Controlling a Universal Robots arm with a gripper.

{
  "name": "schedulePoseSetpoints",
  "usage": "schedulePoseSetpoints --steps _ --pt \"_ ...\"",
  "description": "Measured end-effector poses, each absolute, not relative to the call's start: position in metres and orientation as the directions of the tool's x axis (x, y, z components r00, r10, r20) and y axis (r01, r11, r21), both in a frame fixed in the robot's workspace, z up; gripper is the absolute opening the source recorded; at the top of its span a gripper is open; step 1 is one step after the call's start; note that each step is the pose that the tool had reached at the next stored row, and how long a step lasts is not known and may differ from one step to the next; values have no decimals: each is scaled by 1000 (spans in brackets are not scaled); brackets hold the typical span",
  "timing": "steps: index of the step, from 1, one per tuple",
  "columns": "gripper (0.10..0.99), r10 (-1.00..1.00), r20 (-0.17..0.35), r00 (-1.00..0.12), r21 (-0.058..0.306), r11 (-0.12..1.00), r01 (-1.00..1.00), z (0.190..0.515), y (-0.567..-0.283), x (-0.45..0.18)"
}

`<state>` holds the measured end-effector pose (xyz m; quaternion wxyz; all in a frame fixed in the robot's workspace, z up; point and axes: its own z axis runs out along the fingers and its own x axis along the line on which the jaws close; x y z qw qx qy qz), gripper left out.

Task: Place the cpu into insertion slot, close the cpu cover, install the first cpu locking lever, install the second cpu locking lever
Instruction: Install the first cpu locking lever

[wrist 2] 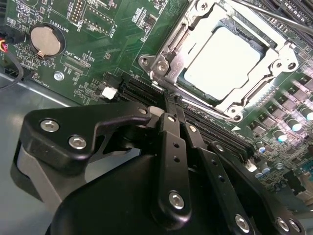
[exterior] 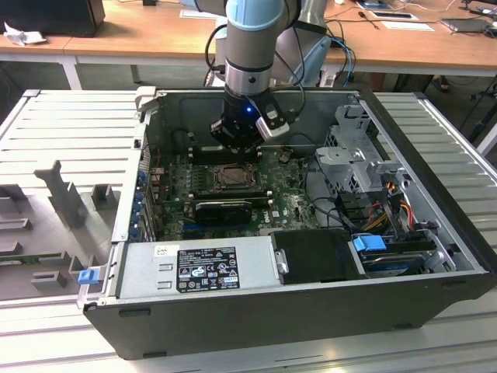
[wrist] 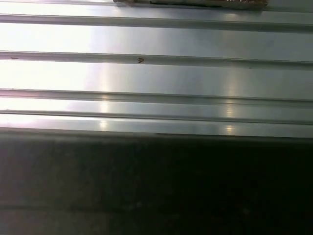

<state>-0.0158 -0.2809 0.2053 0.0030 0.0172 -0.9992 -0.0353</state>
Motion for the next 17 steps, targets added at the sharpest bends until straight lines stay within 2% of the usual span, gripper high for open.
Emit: schedulePoseSetpoints --steps 17 --pt "106 -35 4 -999 85 996 -34 203 -287 -15"
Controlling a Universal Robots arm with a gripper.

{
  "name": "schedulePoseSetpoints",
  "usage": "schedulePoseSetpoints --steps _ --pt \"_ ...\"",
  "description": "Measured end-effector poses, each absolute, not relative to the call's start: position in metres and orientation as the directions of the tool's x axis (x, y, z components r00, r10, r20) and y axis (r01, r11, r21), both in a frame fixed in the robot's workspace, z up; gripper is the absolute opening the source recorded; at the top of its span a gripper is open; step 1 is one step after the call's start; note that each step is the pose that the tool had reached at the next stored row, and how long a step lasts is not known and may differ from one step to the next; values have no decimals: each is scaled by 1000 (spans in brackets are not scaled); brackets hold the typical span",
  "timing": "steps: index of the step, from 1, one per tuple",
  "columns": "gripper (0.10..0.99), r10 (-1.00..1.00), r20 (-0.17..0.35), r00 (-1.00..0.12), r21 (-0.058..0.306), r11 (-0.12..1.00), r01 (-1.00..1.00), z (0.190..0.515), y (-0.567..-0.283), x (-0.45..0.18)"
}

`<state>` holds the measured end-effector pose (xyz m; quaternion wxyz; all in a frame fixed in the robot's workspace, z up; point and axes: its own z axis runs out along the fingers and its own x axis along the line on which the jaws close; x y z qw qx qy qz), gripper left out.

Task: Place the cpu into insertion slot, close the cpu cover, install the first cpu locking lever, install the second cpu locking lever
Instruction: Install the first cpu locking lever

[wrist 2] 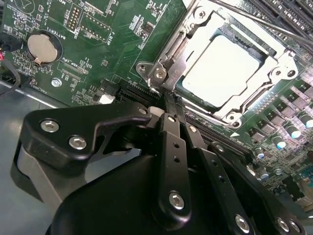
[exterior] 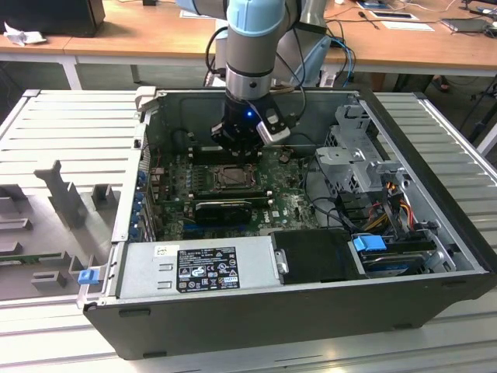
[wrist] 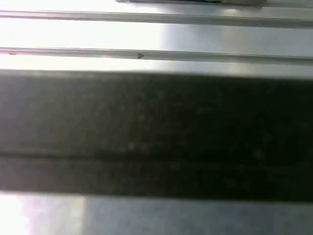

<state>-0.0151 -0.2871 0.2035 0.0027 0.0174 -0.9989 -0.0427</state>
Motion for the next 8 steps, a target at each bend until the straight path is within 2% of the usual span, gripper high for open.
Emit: schedulePoseSetpoints --steps 3,8 --pt "106 -35 4 -999 85 996 -35 216 -287 -15" --pt "106 -35 4 -999 85 996 -35 217 -289 -15"
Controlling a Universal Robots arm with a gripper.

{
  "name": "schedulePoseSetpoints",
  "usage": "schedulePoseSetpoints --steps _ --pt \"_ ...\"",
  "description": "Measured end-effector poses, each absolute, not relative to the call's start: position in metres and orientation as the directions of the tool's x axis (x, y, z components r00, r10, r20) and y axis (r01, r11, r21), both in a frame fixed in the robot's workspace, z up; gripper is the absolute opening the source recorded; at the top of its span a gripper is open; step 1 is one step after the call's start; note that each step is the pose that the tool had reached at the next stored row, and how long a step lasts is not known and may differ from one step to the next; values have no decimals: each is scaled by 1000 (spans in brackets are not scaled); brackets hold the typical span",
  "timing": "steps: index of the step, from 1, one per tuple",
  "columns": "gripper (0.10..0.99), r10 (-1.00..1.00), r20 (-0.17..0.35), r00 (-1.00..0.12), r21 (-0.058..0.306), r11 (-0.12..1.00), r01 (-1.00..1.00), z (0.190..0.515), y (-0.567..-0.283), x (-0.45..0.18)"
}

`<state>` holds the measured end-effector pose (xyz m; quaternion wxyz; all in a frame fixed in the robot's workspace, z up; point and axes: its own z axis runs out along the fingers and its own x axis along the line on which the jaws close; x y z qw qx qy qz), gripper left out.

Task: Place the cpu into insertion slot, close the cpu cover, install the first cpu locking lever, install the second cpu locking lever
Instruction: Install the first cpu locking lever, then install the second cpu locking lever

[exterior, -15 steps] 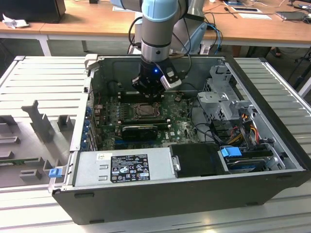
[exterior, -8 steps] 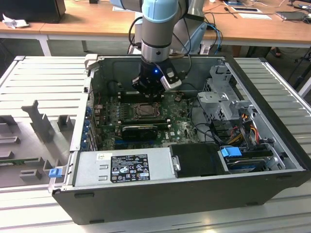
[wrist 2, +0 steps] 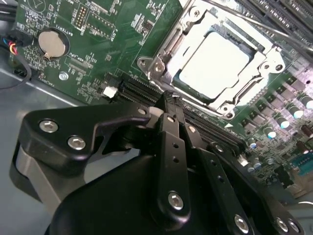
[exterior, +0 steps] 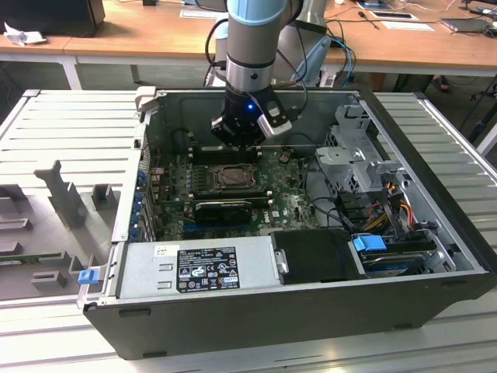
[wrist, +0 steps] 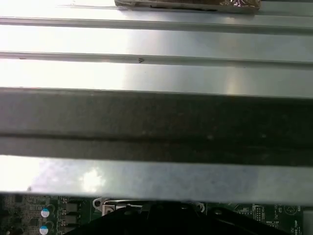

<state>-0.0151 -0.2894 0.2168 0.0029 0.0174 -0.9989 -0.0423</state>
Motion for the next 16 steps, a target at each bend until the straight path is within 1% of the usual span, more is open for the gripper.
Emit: schedulePoseSetpoints --steps 16 --pt "106 -35 4 -999 85 996 -35 217 -295 -15"
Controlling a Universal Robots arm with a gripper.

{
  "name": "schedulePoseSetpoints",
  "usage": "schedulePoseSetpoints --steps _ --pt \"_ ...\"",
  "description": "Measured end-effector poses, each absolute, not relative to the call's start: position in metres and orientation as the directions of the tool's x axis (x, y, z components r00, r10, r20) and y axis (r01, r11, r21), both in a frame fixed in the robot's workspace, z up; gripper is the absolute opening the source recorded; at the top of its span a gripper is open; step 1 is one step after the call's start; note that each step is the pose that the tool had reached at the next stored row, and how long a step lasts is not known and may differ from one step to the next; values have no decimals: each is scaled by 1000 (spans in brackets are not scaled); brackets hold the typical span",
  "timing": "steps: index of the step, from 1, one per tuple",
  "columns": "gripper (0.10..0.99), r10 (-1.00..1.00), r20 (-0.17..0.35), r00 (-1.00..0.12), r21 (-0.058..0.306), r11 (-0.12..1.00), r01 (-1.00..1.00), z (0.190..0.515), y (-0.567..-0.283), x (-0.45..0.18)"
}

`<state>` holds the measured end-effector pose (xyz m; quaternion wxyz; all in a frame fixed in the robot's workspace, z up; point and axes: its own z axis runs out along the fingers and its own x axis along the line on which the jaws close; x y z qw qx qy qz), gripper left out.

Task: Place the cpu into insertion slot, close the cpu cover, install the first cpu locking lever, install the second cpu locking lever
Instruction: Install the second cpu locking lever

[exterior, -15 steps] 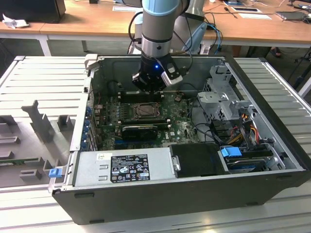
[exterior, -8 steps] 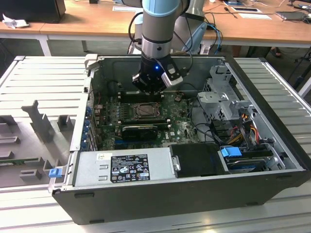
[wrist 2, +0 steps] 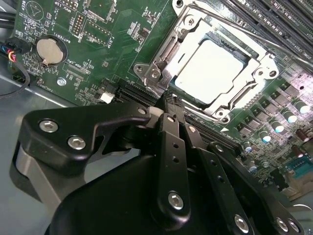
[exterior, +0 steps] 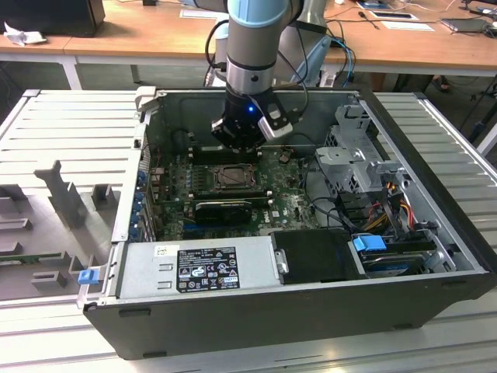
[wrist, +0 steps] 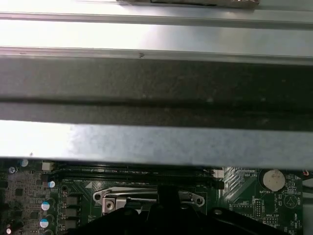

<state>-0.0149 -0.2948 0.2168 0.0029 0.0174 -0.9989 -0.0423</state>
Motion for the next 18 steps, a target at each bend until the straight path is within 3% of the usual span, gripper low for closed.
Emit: schedulePoseSetpoints --steps 18 --pt "106 -35 4 -999 85 996 -35 223 -297 -15"
